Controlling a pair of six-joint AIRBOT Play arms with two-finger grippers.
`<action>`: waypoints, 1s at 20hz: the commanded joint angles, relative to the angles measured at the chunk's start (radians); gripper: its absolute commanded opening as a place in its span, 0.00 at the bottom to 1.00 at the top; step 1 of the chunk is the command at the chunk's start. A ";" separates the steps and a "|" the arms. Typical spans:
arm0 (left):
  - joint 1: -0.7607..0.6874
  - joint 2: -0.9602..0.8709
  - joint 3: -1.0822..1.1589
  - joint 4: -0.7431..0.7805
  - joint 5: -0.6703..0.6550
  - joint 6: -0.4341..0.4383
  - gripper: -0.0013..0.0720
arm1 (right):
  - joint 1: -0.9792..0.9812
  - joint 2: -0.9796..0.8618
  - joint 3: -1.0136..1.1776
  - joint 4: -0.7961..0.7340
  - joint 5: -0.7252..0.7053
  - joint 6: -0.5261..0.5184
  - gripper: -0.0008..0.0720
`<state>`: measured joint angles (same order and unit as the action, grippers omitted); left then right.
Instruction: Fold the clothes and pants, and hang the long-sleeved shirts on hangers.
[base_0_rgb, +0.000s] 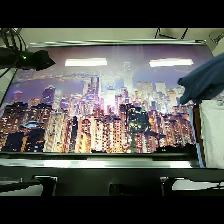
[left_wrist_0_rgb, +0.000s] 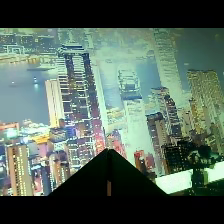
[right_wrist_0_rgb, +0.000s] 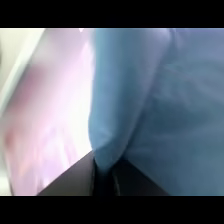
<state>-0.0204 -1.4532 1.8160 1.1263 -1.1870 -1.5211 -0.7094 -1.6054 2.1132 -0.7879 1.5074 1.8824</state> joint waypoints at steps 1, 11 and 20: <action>0.000 -0.002 0.000 0.000 0.001 0.004 0.05 | -0.127 0.002 -0.013 -0.040 -0.080 0.076 0.07; 0.000 -0.003 0.000 0.000 0.022 0.004 0.05 | -0.160 0.009 -0.027 0.208 -0.227 0.170 0.07; 0.000 -0.002 0.000 0.000 0.027 0.023 0.05 | -0.173 0.027 -0.039 0.109 -0.167 0.248 0.07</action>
<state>-0.0204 -1.4555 1.8160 1.1259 -1.1606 -1.5063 -0.8536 -1.5887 2.0766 -0.6056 1.2686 2.0892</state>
